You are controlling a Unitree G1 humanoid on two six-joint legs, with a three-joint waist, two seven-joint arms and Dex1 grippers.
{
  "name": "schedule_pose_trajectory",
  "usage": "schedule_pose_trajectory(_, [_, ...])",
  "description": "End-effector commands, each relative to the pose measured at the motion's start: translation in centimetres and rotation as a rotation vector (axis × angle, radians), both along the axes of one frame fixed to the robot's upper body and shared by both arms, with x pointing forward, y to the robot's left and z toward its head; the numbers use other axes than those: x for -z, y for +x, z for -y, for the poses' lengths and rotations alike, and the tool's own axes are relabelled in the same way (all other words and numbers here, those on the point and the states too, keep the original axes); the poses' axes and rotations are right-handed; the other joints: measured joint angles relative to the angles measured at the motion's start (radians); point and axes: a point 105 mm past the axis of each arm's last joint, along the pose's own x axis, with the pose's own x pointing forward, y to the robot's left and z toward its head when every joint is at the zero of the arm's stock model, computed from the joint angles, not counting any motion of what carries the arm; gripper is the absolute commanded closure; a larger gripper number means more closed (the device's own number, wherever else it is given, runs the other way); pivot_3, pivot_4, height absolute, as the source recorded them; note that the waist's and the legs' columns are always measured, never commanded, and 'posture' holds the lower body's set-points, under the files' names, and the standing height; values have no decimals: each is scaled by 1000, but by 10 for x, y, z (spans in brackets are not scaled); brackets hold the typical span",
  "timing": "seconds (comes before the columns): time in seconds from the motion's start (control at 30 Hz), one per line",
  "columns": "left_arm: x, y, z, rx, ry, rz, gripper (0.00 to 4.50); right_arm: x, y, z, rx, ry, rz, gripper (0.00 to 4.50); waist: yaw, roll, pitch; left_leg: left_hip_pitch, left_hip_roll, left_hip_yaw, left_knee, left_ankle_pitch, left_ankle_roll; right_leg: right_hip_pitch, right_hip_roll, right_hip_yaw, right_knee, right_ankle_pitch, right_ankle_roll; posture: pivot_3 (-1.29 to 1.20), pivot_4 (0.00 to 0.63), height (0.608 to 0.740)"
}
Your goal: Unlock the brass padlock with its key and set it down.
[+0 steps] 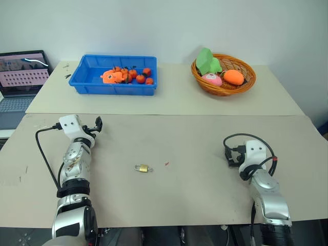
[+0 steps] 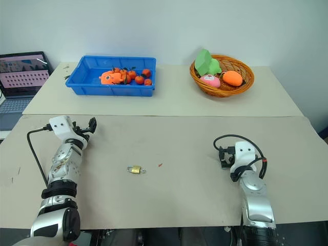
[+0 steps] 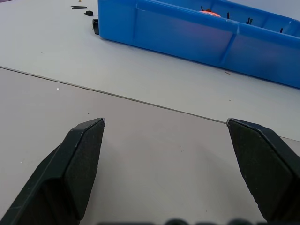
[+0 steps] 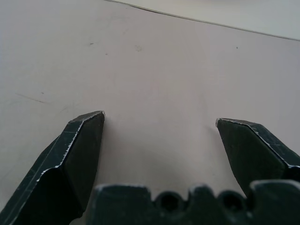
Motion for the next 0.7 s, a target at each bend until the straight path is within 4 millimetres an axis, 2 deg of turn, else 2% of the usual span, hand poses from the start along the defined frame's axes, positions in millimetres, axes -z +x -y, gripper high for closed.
schedule_pose_trajectory(0.03, [-14, 1, 5, 31, 19, 53, 90, -13, 4, 1, -5, -14, 51, 0, 0, 0, 0, 0, 0, 0, 0, 0, 0, 0, 0, 0, 0, 0, 0, 0, 150, 740])
schedule_pose_trajectory(0.17, [-11, 2, 12, 71, 32, 43, 90, -12, 5, 0, -11, -2, 43, 0, 0, 0, 0, 0, 0, 0, 0, 0, 0, 0, 0, 0, 0, 0, 0, 0, 150, 740])
schedule_pose_trajectory(0.27, [-14, 2, 15, 89, 38, 52, 90, -23, 9, -13, -86, -9, 52, 0, -3, 0, 0, 0, 0, 0, 0, 0, 0, 0, 0, 0, 0, 0, 0, 0, 150, 740])
schedule_pose_trajectory(0.37, [-16, 1, 16, 96, 37, 59, 90, -41, 11, -50, -291, 10, 71, 0, -4, 0, 0, 0, 0, 0, 0, 0, 0, 0, 0, 0, 0, 0, 0, 0, 150, 740])
schedule_pose_trajectory(0.5, [-20, 0, 23, 152, 52, 63, 90, -61, -8, -103, -664, -28, 45, 0, -3, 0, 0, 0, 0, -1, 0, 0, 0, 0, 1, 0, 0, 0, 0, 0, 150, 740])
schedule_pose_trajectory(0.6, [-30, -5, 39, 301, 94, 83, 90, -66, -25, -121, -839, -39, 15, 0, 2, 0, 0, 0, 0, -1, 1, 0, 0, 1, 0, 0, 0, 0, 0, 0, 150, 740])
schedule_pose_trajectory(0.7, [-60, -42, 52, 684, 213, 100, 90, -70, -47, -128, -1001, -40, -24, 0, -2, -2, 1, -1, 0, -1, 1, 0, 0, 0, 0, 0, 0, 0, 0, 0, 150, 740])
